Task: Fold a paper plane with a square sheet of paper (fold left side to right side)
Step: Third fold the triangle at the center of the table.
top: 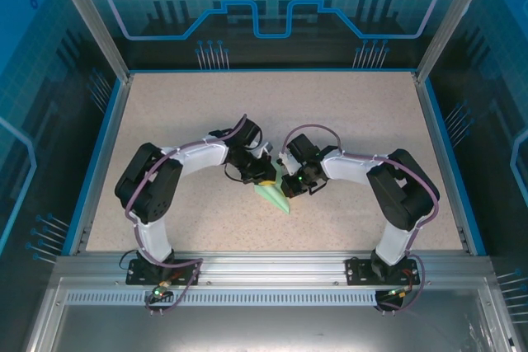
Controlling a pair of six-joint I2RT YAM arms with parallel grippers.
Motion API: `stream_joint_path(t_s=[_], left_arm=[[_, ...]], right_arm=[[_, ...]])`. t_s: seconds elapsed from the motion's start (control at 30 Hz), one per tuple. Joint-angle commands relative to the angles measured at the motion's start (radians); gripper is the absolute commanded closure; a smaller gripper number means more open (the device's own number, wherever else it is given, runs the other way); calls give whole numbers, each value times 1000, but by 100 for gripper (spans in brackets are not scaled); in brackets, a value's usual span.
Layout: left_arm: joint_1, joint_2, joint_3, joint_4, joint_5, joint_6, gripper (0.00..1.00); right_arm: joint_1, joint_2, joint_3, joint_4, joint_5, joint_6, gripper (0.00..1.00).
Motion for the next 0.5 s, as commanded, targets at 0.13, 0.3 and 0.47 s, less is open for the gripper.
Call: stream_joint_path(t_s=[0.13, 0.3, 0.47], left_arm=[[-18, 55, -20, -1, -37, -19, 91], [-18, 58, -51, -8, -64, -22, 91], [-19, 58, -74, -9, -81, -22, 91]], right_arm=[[9, 45, -3, -67, 28, -6, 100], [9, 47, 0, -70, 31, -10, 100], [9, 54, 4, -73, 31, -14, 100]])
